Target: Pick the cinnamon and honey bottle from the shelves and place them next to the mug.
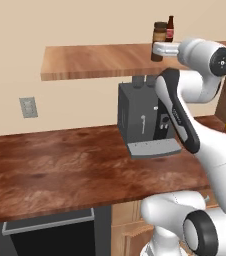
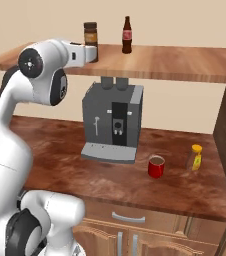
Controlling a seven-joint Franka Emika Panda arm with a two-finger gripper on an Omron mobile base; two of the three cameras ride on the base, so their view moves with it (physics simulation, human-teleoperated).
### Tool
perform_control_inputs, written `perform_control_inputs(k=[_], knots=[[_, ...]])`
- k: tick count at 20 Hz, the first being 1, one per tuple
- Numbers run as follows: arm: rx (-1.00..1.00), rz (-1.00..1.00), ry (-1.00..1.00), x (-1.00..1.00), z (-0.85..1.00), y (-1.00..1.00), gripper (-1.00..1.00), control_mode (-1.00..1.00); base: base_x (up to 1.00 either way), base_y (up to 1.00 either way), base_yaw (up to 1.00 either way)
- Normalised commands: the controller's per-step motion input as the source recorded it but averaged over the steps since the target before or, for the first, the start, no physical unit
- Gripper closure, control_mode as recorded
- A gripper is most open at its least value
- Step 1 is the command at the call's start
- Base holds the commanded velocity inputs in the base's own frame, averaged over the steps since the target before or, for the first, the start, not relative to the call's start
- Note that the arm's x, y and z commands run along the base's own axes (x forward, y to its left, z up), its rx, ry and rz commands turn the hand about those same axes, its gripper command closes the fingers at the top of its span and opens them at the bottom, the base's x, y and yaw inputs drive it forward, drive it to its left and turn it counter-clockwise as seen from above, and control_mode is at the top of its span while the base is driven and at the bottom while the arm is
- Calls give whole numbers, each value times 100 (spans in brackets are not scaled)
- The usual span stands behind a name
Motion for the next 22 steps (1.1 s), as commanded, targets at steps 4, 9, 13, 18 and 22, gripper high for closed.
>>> perform_control_inputs(k=[4,9,13,18,22], knots=[[0,0,0,73,4,-6,-100,-100,0,0,0],[0,0,0,43,0,-1,-100,-100,0,0,0],[0,0,0,2,0,0,-100,-100,0,0,0],[0,0,0,29,7,0,-100,-100,0,0,0],[0,0,0,13,3,0,-100,-100,0,0,0]])
